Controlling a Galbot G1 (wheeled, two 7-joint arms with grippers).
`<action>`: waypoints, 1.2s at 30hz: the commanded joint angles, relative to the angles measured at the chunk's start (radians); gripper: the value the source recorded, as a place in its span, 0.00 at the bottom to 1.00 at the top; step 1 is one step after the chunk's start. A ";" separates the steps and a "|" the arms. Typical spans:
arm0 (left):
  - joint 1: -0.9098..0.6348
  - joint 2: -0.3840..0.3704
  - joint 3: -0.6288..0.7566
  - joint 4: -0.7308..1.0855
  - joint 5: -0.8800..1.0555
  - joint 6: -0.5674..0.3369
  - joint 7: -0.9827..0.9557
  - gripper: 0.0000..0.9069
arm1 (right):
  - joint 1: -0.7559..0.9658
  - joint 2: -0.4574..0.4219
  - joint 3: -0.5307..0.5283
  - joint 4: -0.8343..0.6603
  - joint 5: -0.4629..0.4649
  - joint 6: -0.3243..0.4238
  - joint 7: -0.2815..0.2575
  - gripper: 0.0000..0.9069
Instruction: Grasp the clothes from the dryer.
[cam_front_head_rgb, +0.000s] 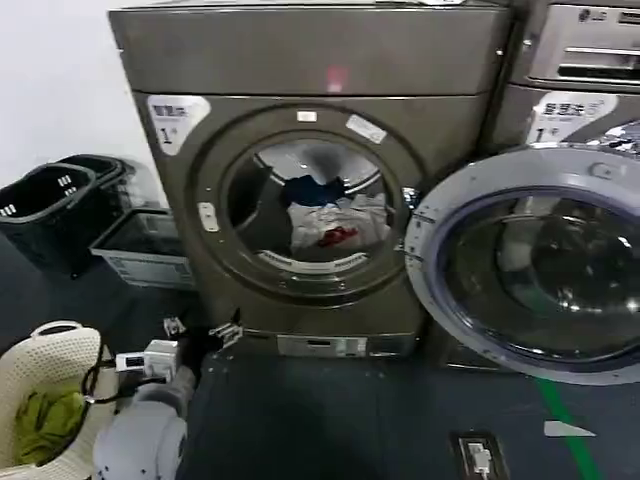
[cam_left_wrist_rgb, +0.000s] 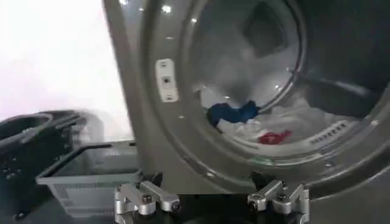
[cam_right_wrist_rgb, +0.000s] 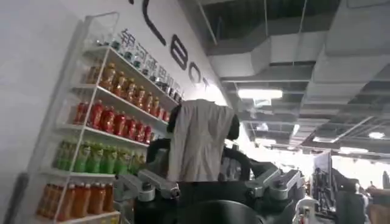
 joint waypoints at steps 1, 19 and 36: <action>0.000 0.000 0.005 -0.001 0.001 0.049 0.001 1.00 | 0.001 0.002 0.004 0.002 0.001 0.002 -0.001 1.00; 0.000 -0.007 0.031 -0.001 0.016 0.049 0.009 1.00 | -0.012 0.012 0.012 -0.010 0.009 0.037 0.018 1.00; -0.013 -0.006 0.045 0.010 0.025 0.049 0.007 1.00 | -0.030 0.025 0.014 0.012 0.054 0.043 0.057 1.00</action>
